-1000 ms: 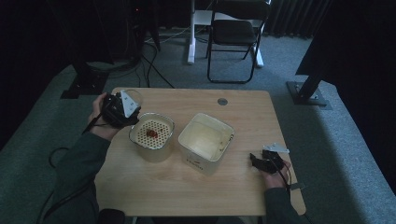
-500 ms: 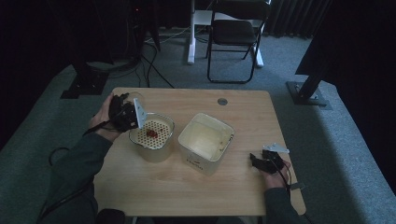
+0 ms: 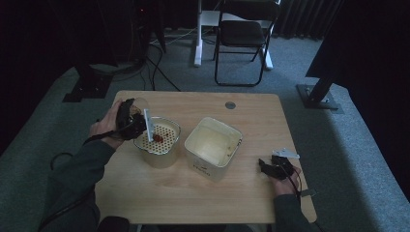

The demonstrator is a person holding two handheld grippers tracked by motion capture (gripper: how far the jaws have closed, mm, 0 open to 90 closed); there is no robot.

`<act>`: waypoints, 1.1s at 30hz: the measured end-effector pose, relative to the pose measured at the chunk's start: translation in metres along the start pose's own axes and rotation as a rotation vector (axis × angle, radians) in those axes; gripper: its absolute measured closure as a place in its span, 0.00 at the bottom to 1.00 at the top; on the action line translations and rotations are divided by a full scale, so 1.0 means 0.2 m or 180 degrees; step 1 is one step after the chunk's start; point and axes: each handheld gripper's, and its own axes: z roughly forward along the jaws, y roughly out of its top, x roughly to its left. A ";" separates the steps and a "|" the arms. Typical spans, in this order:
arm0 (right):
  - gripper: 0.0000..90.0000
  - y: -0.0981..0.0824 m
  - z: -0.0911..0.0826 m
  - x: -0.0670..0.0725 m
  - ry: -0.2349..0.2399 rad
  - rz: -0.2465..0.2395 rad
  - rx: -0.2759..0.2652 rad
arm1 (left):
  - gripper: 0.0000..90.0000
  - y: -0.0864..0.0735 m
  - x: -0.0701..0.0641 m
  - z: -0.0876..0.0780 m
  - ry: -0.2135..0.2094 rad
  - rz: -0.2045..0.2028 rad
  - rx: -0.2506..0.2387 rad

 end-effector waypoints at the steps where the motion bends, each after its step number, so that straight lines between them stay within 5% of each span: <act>1: 0.41 0.00 0.00 0.00 0.0000 0.0000 0.0000 | 0.31 0.00 -0.01 0.00 0.0026 0.0052 0.0004; 8: 0.41 0.00 0.00 0.00 0.0000 0.0004 0.0002 | 0.32 0.01 -0.03 -0.02 0.0157 0.0325 -0.0011; 19: 0.41 0.00 0.00 0.00 0.0001 0.0006 0.0002 | 0.32 -0.01 -0.09 -0.04 0.0330 0.0963 0.0080; 33: 0.41 0.00 0.00 0.00 0.0000 0.0006 0.0003 | 0.32 -0.01 -0.11 -0.05 0.0555 0.1355 0.0076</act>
